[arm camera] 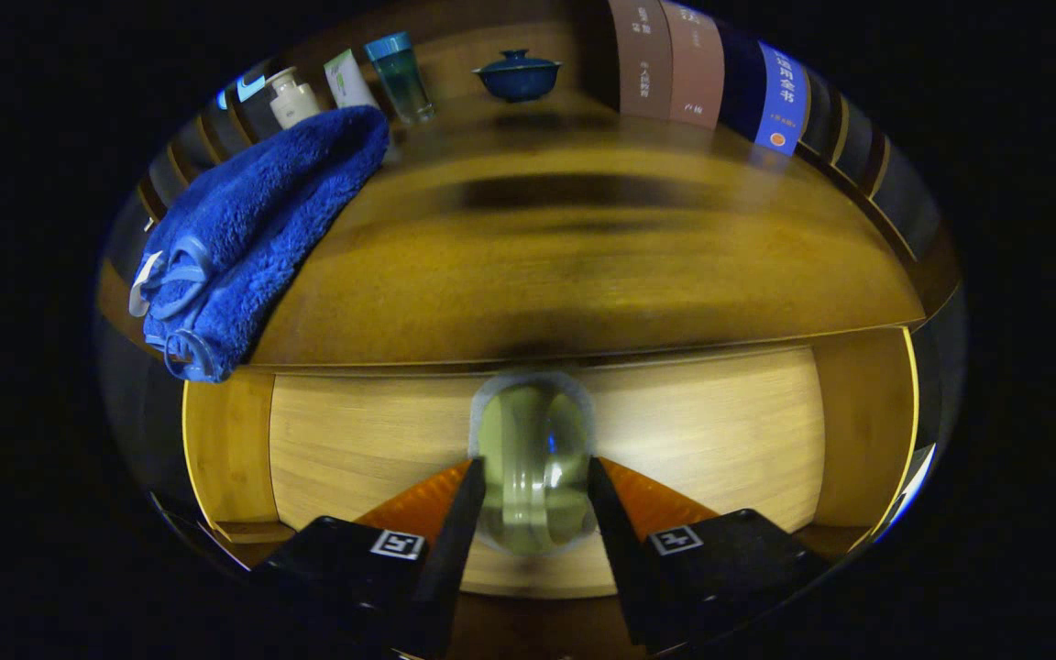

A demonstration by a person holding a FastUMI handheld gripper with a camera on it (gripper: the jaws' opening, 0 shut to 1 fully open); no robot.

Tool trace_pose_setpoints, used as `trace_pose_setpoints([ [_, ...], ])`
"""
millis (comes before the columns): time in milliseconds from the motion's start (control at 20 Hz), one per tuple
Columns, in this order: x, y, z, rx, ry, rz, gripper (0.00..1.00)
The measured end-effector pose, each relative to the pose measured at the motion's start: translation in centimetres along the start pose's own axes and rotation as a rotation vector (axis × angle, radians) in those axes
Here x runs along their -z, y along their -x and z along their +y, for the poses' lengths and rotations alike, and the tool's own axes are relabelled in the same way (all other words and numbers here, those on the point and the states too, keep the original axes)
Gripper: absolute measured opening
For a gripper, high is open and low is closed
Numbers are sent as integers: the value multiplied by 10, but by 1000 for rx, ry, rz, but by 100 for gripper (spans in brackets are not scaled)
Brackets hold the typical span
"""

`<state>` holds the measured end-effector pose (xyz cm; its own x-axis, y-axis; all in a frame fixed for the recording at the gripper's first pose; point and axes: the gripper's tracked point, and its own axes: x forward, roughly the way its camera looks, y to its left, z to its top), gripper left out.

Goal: Pull open the drawer, take out the items inside it, and place them on the countertop above the cabinet.

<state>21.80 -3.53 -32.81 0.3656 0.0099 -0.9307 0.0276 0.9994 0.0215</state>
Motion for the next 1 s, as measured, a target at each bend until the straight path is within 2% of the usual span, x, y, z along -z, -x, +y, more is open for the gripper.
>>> trace_pose_setpoints([
  [100, -6, 2, 2, 26, 28, -20, 65],
  [250, -10, 0, 5, 20, 17, -31, 23],
  [300, -11, 3, 7, 6, 16, -40, 23],
  [400, -9, 4, 7, -11, 10, -32, 16],
  [650, -2, 12, 3, -26, 0, -62, 16],
  [1000, 6, 81, 4, -102, 20, -157, 16],
])
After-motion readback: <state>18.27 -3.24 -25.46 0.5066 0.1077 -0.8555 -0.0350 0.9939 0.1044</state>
